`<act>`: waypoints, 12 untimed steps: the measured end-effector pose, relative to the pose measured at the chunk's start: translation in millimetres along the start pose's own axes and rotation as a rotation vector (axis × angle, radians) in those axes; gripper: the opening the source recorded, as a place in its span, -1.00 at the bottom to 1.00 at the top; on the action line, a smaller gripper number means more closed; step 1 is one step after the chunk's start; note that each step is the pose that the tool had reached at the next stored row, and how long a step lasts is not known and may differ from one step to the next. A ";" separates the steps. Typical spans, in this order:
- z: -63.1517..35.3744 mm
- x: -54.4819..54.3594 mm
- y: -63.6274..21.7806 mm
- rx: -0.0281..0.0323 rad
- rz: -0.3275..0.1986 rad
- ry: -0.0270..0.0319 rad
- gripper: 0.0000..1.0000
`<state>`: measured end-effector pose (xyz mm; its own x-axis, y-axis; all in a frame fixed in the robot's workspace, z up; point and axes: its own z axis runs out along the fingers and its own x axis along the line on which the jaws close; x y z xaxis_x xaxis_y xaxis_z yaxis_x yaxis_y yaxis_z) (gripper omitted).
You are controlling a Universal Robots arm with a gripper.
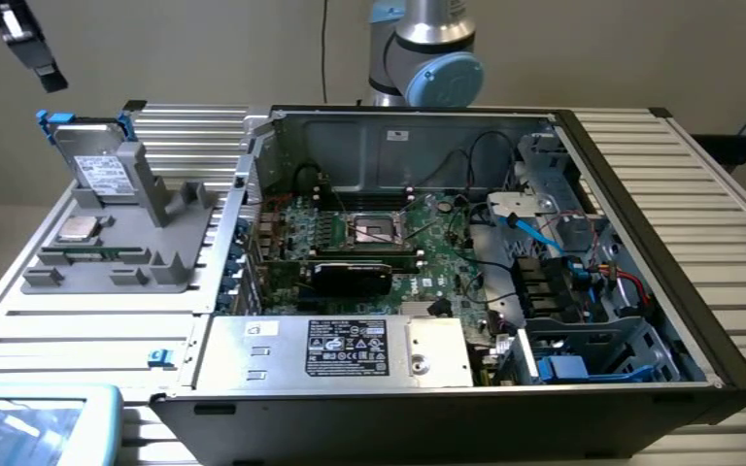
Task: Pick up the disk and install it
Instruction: 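Pick up the disk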
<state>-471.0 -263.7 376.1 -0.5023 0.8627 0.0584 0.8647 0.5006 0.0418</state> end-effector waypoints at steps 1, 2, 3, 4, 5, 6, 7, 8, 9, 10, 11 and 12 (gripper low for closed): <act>0.1 0.0 0.0 -0.0009 0.017 -0.0007 -0.79; 0.2 0.0 0.0 -0.0020 0.034 -0.0014 -0.79; 0.3 0.0 0.0 -0.0030 0.051 -0.0021 -0.79; 0.4 0.0 0.0 -0.0039 0.068 -0.0028 -0.79; 0.5 0.0 0.0 -0.0048 0.084 -0.0035 -0.79; 0.6 0.0 0.0 -0.0059 0.103 -0.0043 -0.79; 0.7 0.0 0.0 -0.0070 0.120 -0.0050 -0.79; 0.8 0.0 0.0 -0.0080 0.137 -0.0057 -0.79; 1.0 0.0 0.0 -0.0090 0.154 -0.0065 -0.79; 1.2 -0.1 0.0 -0.0101 0.172 -0.0072 -0.79; 1.4 -0.1 0.0 -0.0111 0.189 -0.0079 -0.79; 1.5 -0.1 -0.1 -0.0120 0.206 -0.0086 -0.79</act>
<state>-471.0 -263.7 374.5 -0.3148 0.9474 0.0584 0.9489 0.3128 0.0417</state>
